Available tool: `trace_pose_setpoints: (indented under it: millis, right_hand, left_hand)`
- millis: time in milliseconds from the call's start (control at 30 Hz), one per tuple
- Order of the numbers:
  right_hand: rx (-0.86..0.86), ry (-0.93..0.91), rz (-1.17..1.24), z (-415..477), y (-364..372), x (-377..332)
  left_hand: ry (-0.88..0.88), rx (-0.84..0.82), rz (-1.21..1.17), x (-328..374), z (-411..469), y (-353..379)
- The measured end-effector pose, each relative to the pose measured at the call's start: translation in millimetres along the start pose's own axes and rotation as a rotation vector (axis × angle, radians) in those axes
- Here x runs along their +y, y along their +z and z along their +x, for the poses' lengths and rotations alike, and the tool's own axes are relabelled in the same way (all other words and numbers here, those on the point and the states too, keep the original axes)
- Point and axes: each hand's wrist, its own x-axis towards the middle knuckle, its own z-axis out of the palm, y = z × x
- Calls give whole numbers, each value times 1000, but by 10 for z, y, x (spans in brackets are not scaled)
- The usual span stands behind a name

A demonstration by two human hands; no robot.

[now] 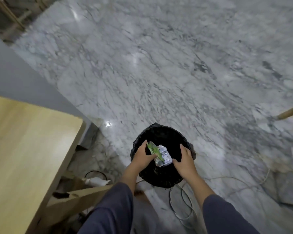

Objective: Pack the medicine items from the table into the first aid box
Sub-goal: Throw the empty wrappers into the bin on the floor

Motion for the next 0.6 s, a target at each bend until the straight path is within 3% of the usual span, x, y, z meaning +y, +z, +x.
trace_pose_setpoints:
  millis: [300, 600]
  right_hand:
    - [11, -203, -315, -594, -761, -420]
    - [272, -439, -410, -1604, -1554, -1220]
  left_hand:
    - [181, 121, 428, 691, -963, -179]
    - [433, 382, 742, 1573, -2177, -578]
